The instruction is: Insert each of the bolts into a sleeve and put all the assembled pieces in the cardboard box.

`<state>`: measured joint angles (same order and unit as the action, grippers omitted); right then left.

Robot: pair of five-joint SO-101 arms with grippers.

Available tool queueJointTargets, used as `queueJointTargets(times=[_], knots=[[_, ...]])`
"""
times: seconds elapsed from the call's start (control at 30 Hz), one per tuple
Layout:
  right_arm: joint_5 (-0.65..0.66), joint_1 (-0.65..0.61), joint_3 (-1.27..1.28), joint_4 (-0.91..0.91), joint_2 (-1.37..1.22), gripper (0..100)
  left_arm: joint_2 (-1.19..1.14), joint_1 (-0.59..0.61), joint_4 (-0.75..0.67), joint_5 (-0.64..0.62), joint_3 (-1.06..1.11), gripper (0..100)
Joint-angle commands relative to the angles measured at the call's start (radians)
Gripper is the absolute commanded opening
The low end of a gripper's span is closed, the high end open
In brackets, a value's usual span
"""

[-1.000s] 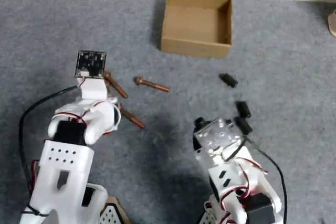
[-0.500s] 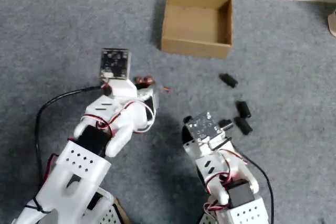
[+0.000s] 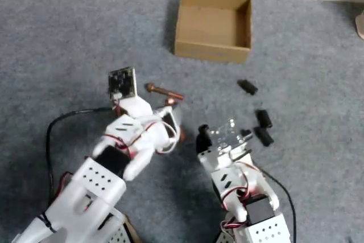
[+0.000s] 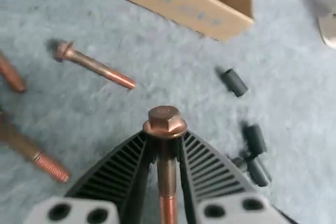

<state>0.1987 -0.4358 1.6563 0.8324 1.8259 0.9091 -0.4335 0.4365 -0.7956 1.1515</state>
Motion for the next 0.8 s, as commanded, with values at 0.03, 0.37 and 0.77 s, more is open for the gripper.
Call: queueJointTargets(times=[0.03, 0.37, 0.77], knots=[[-0.052, -0.012, -0.019, -0.031, 0.013, 0.5, 0.031, -0.013, -0.121, -0.006, 0.013, 1], [-0.071, -0.186, -0.01, -0.036, 0.013, 0.5, 0.033, 0.044, -0.192, -0.005, 0.002, 1], [-0.071, -0.194, -0.007, -0.105, 0.012, 0.5, 0.248, 0.07, -0.203, -0.006, 0.13, 1]])
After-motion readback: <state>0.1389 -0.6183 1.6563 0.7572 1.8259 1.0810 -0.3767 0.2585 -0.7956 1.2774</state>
